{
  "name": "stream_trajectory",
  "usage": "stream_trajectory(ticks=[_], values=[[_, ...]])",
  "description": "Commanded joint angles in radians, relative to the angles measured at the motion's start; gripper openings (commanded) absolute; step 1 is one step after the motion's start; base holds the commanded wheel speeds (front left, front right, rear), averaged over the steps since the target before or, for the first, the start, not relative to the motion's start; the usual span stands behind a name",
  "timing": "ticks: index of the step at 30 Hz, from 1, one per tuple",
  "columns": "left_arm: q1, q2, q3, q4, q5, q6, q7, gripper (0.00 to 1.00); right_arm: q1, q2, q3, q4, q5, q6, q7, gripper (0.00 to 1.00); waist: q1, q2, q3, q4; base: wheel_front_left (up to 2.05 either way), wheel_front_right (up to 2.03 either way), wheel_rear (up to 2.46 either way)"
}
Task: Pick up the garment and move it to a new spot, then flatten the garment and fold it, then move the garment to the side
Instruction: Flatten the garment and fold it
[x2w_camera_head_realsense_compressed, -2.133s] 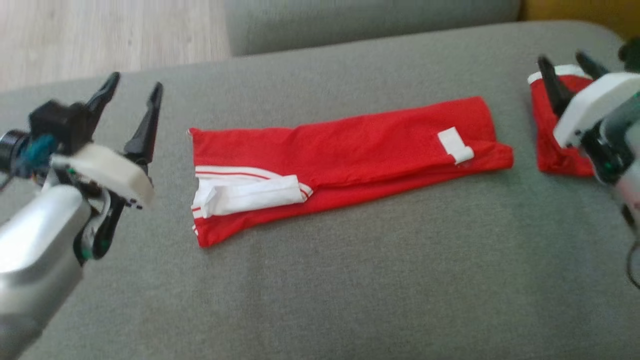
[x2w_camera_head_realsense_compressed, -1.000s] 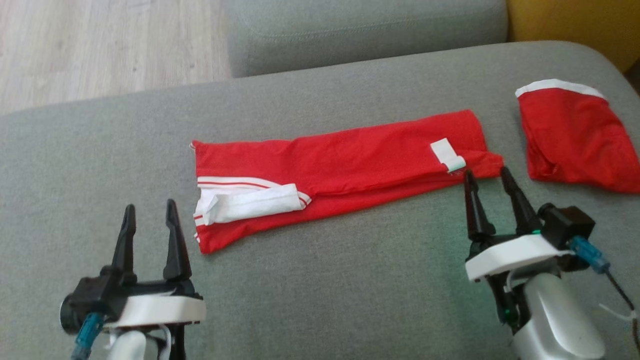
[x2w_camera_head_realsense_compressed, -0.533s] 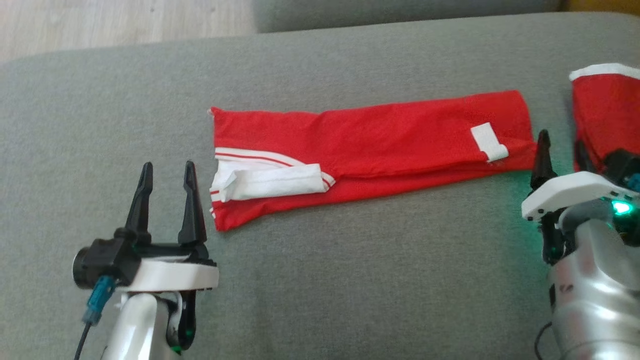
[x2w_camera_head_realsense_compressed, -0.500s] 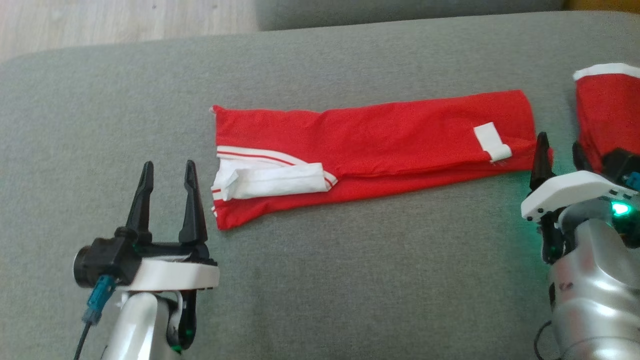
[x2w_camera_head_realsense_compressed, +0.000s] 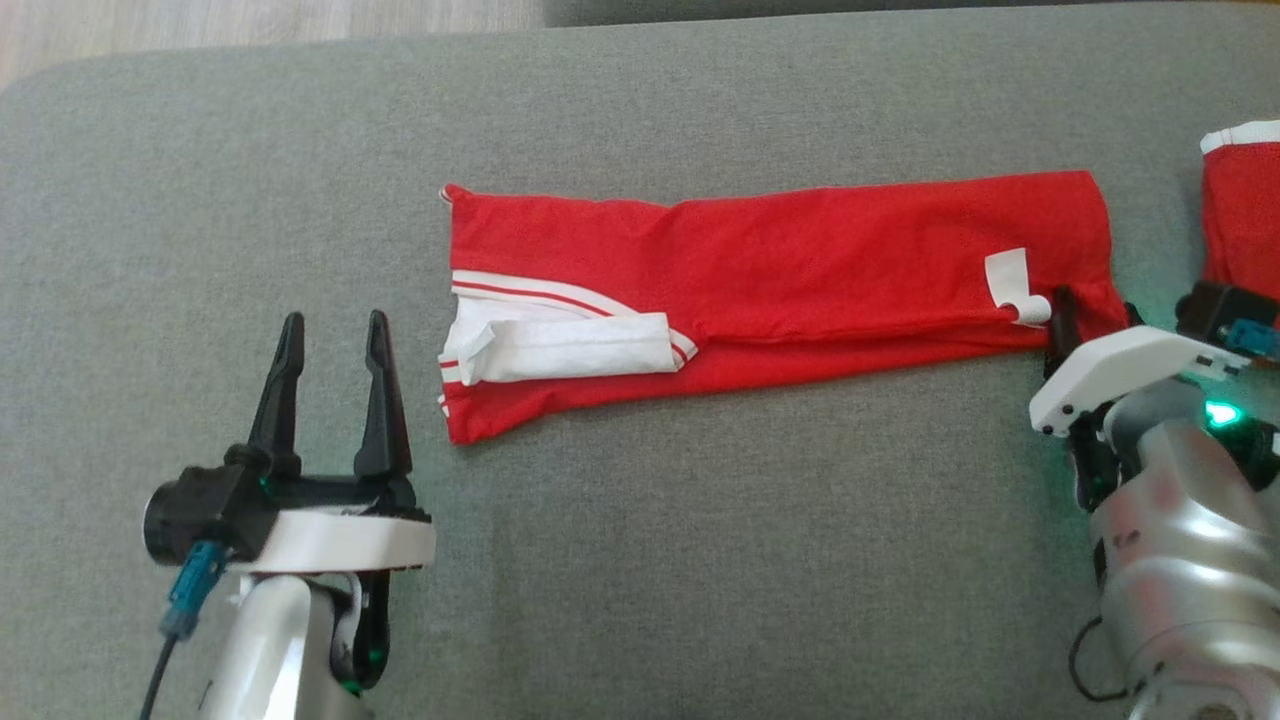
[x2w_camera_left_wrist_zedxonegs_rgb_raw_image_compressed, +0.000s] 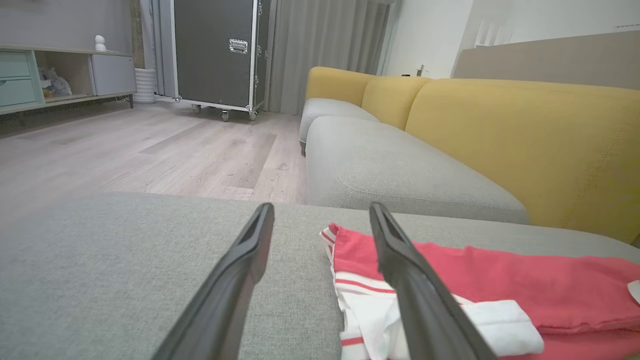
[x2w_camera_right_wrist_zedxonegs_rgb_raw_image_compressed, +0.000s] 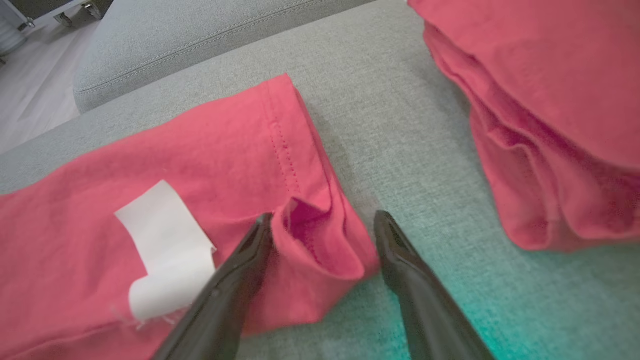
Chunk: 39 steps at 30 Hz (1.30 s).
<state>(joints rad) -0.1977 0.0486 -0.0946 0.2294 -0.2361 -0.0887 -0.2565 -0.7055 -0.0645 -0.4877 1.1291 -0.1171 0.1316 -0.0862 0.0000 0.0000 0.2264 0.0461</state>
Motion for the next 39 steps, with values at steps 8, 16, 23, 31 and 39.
stream_trajectory(ticks=[8, 16, 23, 31, 39], values=[[-0.040, 0.002, 0.044, -0.019, 0.006, 0.002, -0.005, 1.00, -0.071, -0.046, 0.046, 0.003, -0.018, -0.001, -0.093, 0.00, 0.0000, 0.0000, -0.006, -0.019, 0.00, 0.00, 0.00], [-0.031, 0.002, 0.049, -0.027, -0.017, 0.008, -0.005, 1.00, -0.036, -0.132, 0.078, -0.013, 0.013, -0.001, -0.152, 0.00, 0.0000, 0.0000, -0.044, -0.045, 0.00, 0.00, 0.00], [-0.016, 0.002, 0.055, -0.033, -0.014, 0.010, -0.005, 1.00, -0.044, -0.104, 0.149, -0.030, 0.042, -0.001, -0.165, 0.00, 0.0000, 0.0000, -0.089, -0.048, 0.00, 0.00, 0.00], [0.013, 0.002, 0.066, -0.046, -0.002, 0.010, -0.005, 1.00, -0.054, -0.008, 0.327, -0.053, 0.121, -0.001, -0.172, 0.00, 0.0000, 0.0000, -0.170, -0.015, 0.00, 0.00, 0.00], [0.028, 0.002, 0.054, -0.042, -0.004, 0.008, -0.005, 1.00, -0.034, 0.014, 0.665, -0.123, 0.409, -0.001, -0.151, 0.00, 0.0000, 0.0000, -0.206, 0.063, 0.00, 0.00, 0.00]])
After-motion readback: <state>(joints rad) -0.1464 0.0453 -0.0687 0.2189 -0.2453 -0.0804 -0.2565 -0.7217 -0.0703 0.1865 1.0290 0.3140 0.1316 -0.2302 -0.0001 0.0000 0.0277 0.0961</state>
